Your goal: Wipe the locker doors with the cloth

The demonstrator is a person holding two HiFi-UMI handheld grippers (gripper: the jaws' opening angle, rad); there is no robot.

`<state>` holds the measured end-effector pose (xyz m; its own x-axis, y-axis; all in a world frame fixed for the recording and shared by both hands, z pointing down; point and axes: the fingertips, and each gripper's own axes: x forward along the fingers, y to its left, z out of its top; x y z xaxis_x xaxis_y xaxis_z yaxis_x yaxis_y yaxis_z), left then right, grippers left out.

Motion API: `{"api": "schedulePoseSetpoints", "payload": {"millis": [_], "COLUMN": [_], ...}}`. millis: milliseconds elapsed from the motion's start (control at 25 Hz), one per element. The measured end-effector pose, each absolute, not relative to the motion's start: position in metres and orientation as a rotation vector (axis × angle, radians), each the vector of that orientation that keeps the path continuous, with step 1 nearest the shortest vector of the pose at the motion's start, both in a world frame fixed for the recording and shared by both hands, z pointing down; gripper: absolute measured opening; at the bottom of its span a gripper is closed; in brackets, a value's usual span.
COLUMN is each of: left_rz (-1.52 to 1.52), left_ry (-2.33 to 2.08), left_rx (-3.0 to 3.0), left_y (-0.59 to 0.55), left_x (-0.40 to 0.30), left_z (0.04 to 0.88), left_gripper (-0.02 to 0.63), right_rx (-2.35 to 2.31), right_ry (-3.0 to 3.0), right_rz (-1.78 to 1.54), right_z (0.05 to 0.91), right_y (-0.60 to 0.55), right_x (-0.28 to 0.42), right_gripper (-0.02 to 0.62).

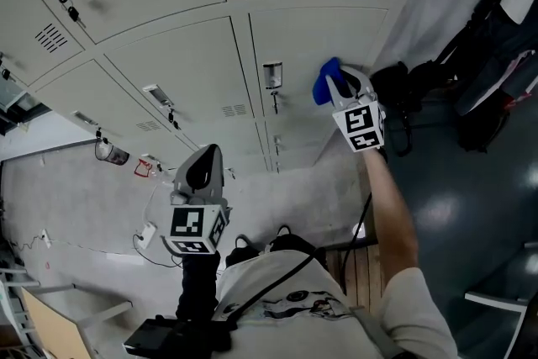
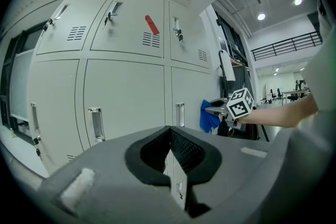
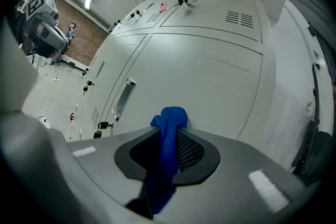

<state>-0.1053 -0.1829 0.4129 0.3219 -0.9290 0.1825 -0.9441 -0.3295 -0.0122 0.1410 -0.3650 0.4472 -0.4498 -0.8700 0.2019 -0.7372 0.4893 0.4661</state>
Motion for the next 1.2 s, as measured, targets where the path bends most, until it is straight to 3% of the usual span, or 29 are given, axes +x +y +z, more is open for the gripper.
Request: {"api": "schedulePoseSetpoints", "payload": {"millis": [320,520,840,1200], "left_rz": [0.247,0.254,0.268,0.281], "left_ry": [-1.735,-1.731,-1.757,-1.804], "left_rx": [2.49,2.49,2.476,2.43], "left_y": [-0.185,-0.185,-0.179,-0.173], "left_x": [-0.097,-0.095,-0.101,-0.12], "left_z": [0.414,0.416,0.415,0.417], "left_gripper": [-0.008,-0.008,-0.008,-0.008], "right_rx": [1.409,1.295,1.034,0.994], "right_ry": [-2.246,-2.405,-2.483,-2.487], "right_rz": [-0.465,-0.525,-0.433,-0.379], "right_z": [0.439,0.423,0.496,0.518], "right_y": [-0.363,-0.333,-0.321,-0.341], "right_x": [0.184,0.132,0.028,0.01], "right_gripper": [0.064,0.064,0.064,0.063]}}
